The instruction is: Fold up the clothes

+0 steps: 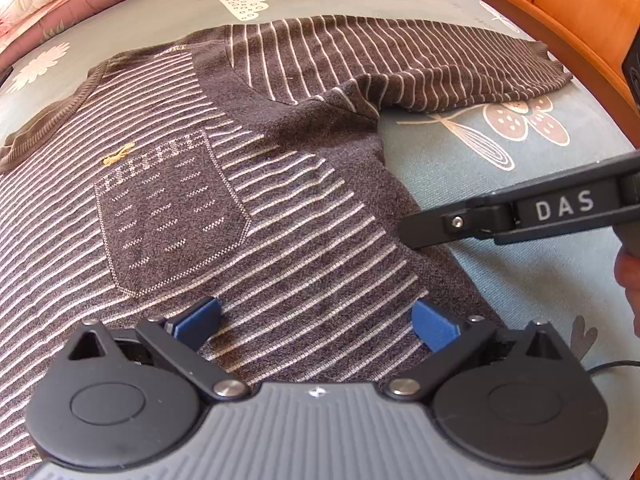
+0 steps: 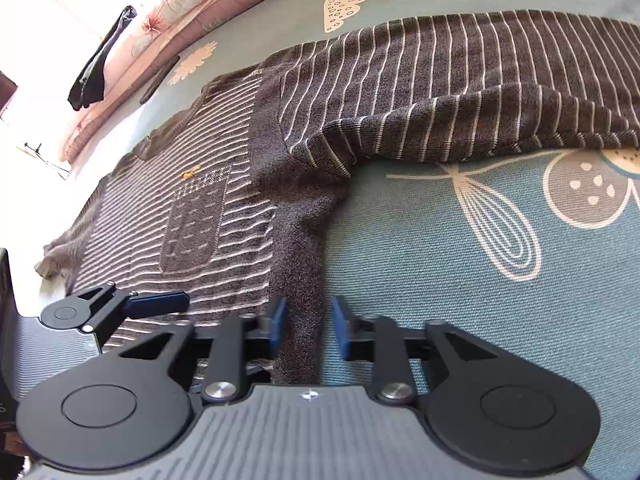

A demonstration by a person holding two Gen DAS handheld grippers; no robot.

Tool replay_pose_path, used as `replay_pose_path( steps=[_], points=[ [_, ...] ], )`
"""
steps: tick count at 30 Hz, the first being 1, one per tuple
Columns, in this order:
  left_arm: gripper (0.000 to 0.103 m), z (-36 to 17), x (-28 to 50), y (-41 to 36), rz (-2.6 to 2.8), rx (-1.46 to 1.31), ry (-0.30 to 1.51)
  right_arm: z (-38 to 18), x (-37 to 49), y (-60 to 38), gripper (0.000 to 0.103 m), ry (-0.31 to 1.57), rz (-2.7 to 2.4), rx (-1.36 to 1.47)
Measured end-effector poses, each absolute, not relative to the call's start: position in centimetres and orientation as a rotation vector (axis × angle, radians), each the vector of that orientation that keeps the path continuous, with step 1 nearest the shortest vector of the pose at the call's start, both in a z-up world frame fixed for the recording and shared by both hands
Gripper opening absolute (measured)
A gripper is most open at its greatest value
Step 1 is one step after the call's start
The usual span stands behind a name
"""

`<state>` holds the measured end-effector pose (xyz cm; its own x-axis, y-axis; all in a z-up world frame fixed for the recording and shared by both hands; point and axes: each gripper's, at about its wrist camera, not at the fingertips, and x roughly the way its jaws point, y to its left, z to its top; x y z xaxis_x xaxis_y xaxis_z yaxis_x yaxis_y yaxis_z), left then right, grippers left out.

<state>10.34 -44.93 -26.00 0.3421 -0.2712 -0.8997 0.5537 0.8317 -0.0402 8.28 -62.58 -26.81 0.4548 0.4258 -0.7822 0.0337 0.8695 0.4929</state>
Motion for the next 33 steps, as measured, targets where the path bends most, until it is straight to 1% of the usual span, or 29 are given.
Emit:
replay_pose_path(
  steps=[2,4,6,8,10,12,13,14,15,16,17,18,19,23,26,27,29,33],
  points=[
    [0.102,-26.0,10.3,-45.0,-0.545,0.302,1.101,-26.5,8.3,-62.7,0.004,1.082,0.226,0.461],
    [0.102,-25.9,10.4,-45.0,-0.543,0.310,1.107,-25.8,8.1,-63.4,0.001,1.076,0.154,0.416],
    [0.102,-25.5,10.6,-44.9,-0.550,0.301,1.115,-25.4,7.9,-64.3,0.001,1.081,0.070,0.367],
    [0.102,-24.8,11.1,-44.7,-0.574,0.266,1.095,-25.4,7.5,-66.3,0.005,1.103,0.106,0.507],
    [0.102,-24.1,11.9,-44.8,-0.594,0.252,1.060,-25.0,6.3,-66.8,0.012,1.090,0.135,0.534],
    [0.102,-23.6,13.0,-45.5,-0.609,0.271,1.025,-24.9,5.1,-66.7,0.014,1.090,0.169,0.571],
    [0.102,-23.6,13.6,-46.0,-0.616,0.294,1.013,-25.0,4.6,-66.5,0.017,1.097,0.190,0.597],
    [0.102,-23.9,14.1,-46.5,-0.633,0.314,1.008,-25.2,4.1,-66.2,0.022,1.100,0.210,0.632],
    [0.102,-24.5,14.8,-47.3,-0.653,0.345,1.010,-25.4,3.6,-65.7,0.034,1.104,0.215,0.643],
    [0.102,-25.2,15.5,-48.0,-0.648,0.382,1.014,-25.5,3.1,-65.1,0.036,1.108,0.218,0.653],
    [0.102,-25.8,16.0,-48.5,-0.638,0.411,1.013,-25.8,2.8,-64.3,0.036,1.124,0.208,0.639],
    [0.103,-26.1,16.4,-48.9,-0.649,0.409,0.999,-26.1,2.5,-63.4,0.029,1.158,0.186,0.597],
    [0.103,-26.3,16.8,-49.2,-0.662,0.403,0.983,-26.4,2.3,-62.7,0.000,1.179,0.149,0.542],
    [0.103,-26.5,18.3,-51.0,-0.631,0.388,0.974,-25.8,0.4,-61.3,0.000,1.177,0.052,0.453],
    [0.102,-25.6,18.2,-51.0,-0.643,0.389,0.982,-25.0,-0.9,-61.1,0.001,1.186,0.021,0.423],
    [0.102,-25.0,17.8,-50.5,-0.651,0.388,0.978,-24.6,-1.2,-61.3,0.007,1.171,0.021,0.441],
    [0.102,-23.6,17.1,-49.3,-0.667,0.368,0.972,-23.7,-1.5,-61.7,0.007,1.122,0.031,0.497],
    [0.102,-21.1,16.2,-45.6,-0.794,0.185,1.021,-23.5,-0.2,-60.8,0.011,1.044,0.072,0.586]
  ],
)
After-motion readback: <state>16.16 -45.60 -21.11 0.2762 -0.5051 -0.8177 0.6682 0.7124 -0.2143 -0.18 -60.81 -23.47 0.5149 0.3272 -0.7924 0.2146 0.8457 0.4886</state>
